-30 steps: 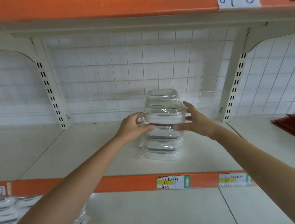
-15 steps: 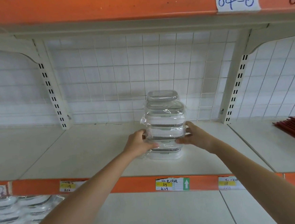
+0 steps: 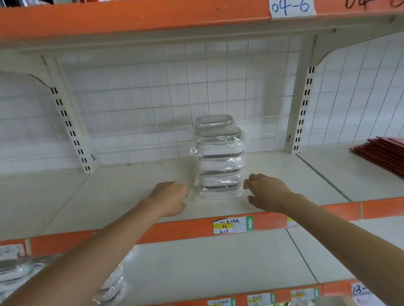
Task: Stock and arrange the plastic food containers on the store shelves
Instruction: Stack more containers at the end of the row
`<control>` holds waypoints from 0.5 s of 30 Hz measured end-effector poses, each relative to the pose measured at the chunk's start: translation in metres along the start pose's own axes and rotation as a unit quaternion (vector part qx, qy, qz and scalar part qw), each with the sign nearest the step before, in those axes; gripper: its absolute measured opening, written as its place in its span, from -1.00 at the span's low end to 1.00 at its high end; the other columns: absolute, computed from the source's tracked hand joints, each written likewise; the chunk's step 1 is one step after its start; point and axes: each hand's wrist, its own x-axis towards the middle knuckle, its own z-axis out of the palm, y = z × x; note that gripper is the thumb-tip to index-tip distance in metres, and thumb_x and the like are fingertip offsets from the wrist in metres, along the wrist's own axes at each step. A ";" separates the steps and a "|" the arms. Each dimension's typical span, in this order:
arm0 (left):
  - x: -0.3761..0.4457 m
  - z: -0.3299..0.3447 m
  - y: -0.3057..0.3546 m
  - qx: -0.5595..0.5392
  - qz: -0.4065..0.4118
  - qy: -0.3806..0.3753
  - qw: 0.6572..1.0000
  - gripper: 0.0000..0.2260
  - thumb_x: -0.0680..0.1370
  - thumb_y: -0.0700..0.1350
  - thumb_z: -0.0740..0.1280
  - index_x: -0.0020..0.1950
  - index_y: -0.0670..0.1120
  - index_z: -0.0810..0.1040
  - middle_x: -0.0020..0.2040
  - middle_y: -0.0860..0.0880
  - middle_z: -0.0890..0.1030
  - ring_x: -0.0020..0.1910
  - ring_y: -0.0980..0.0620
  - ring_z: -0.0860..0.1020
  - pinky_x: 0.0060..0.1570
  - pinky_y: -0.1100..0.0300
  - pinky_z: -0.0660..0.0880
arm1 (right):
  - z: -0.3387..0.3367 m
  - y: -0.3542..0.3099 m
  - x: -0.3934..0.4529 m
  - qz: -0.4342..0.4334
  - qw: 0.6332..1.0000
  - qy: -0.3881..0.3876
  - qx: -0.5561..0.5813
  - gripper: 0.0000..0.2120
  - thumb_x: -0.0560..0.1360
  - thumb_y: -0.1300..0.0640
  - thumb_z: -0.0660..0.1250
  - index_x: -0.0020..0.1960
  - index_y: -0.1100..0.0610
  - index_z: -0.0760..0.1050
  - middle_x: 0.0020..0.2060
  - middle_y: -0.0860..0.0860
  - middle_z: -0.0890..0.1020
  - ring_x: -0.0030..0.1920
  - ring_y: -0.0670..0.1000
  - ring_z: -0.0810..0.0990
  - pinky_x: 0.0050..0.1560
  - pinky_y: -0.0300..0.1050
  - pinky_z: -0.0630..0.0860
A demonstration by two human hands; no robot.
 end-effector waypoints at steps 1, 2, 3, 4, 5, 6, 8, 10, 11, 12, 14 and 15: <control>-0.007 0.000 -0.002 0.016 0.009 0.003 1.000 -0.68 0.55 -0.06 0.24 0.30 -0.05 0.44 0.25 -0.08 0.49 0.22 -0.13 0.47 0.06 0.12 0.39 | -0.002 -0.011 -0.004 -0.011 1.000 0.017 -0.022 -0.67 0.54 0.10 0.17 0.29 0.12 0.38 0.19 0.05 0.46 0.22 0.07 0.43 0.07 -0.06 0.41; -0.016 0.001 -0.005 0.022 0.015 0.001 1.000 -0.68 0.55 -0.06 0.24 0.30 -0.05 0.44 0.25 -0.08 0.48 0.22 -0.12 0.47 0.05 0.13 0.38 | -0.004 -0.024 -0.007 -0.021 0.999 0.028 -0.033 -0.67 0.53 0.12 0.17 0.29 0.13 0.38 0.19 0.05 0.46 0.21 0.07 0.43 0.07 -0.07 0.41; -0.025 0.002 -0.009 0.022 0.019 -0.004 1.000 -0.68 0.55 -0.06 0.24 0.31 -0.05 0.43 0.24 -0.08 0.48 0.21 -0.12 0.47 0.05 0.12 0.38 | -0.005 -0.038 -0.010 -0.030 0.998 0.033 -0.036 -0.66 0.53 0.13 0.17 0.29 0.12 0.37 0.19 0.05 0.46 0.21 0.07 0.43 0.07 -0.07 0.41; -0.036 0.005 -0.013 0.018 0.022 -0.008 1.000 -0.67 0.55 -0.06 0.24 0.31 -0.05 0.43 0.24 -0.08 0.47 0.21 -0.11 0.47 0.05 0.12 0.39 | -0.006 -0.052 -0.013 -0.039 0.998 0.036 -0.036 -0.65 0.52 0.14 0.17 0.30 0.12 0.37 0.20 0.05 0.46 0.21 0.07 0.43 0.09 -0.07 0.41; -0.048 0.008 -0.018 0.016 0.022 -0.006 1.000 -0.67 0.55 -0.06 0.23 0.31 -0.06 0.43 0.24 -0.08 0.46 0.21 -0.11 0.47 0.04 0.11 0.39 | -0.006 -0.066 -0.016 -0.049 0.997 0.040 -0.037 -0.64 0.52 0.14 0.18 0.31 0.12 0.36 0.20 0.05 0.46 0.23 0.07 0.42 0.11 -0.06 0.40; -0.061 0.012 -0.024 0.016 0.021 0.002 1.000 -0.66 0.54 -0.07 0.23 0.31 -0.07 0.43 0.23 -0.08 0.46 0.21 -0.10 0.46 0.04 0.09 0.41 | -0.007 -0.081 -0.018 -0.062 0.996 0.048 -0.039 -0.64 0.52 0.14 0.18 0.32 0.11 0.36 0.21 0.05 0.46 0.25 0.07 0.42 0.13 -0.06 0.40; -0.091 0.019 -0.039 0.023 0.016 0.026 0.999 -0.68 0.53 -0.06 0.23 0.27 -0.09 0.44 0.20 -0.08 0.44 0.21 -0.09 0.44 0.04 0.05 0.43 | -0.011 -0.115 -0.024 -0.088 0.994 0.059 -0.039 -0.63 0.52 0.14 0.18 0.32 0.11 0.35 0.21 0.05 0.45 0.26 0.08 0.41 0.15 -0.05 0.40; -0.124 0.027 -0.057 0.023 0.004 0.038 0.999 -0.70 0.53 -0.06 0.24 0.24 -0.09 0.43 0.18 -0.08 0.43 0.21 -0.09 0.44 0.04 0.04 0.43 | -0.009 -0.150 -0.031 -0.117 0.991 0.055 -0.035 -0.64 0.52 0.14 0.17 0.31 0.12 0.35 0.21 0.05 0.43 0.24 0.07 0.41 0.14 -0.04 0.40; -0.140 0.033 -0.068 0.023 -0.004 0.040 0.999 -0.70 0.53 -0.06 0.23 0.25 -0.09 0.43 0.18 -0.08 0.44 0.20 -0.09 0.45 0.04 0.04 0.43 | -0.007 -0.166 -0.034 -0.132 0.989 0.052 -0.036 -0.64 0.52 0.13 0.17 0.31 0.13 0.34 0.21 0.05 0.43 0.24 0.07 0.40 0.13 -0.04 0.40; -0.155 0.037 -0.078 0.022 -0.014 0.037 0.999 -0.70 0.54 -0.06 0.23 0.25 -0.09 0.43 0.19 -0.08 0.44 0.20 -0.09 0.46 0.03 0.05 0.44 | -0.006 -0.182 -0.037 -0.148 0.987 0.049 -0.037 -0.64 0.53 0.12 0.17 0.30 0.13 0.34 0.21 0.06 0.42 0.24 0.07 0.40 0.12 -0.05 0.39; -0.184 0.046 -0.097 0.010 -0.040 0.025 0.999 -0.71 0.56 -0.05 0.22 0.26 -0.09 0.44 0.19 -0.08 0.48 0.17 -0.09 0.49 -0.01 0.08 0.45 | -0.003 -0.211 -0.043 -0.174 0.984 0.033 -0.033 -0.64 0.53 0.10 0.19 0.30 0.14 0.34 0.22 0.06 0.41 0.26 0.07 0.39 0.14 -0.05 0.38; -0.199 0.050 -0.104 0.000 -0.052 0.018 0.998 -0.71 0.56 -0.06 0.21 0.27 -0.08 0.45 0.18 -0.08 0.49 0.15 -0.09 0.51 -0.02 0.09 0.46 | -0.002 -0.223 -0.045 -0.187 0.982 0.025 -0.031 -0.64 0.53 0.09 0.19 0.31 0.14 0.34 0.24 0.07 0.41 0.28 0.08 0.38 0.16 -0.05 0.37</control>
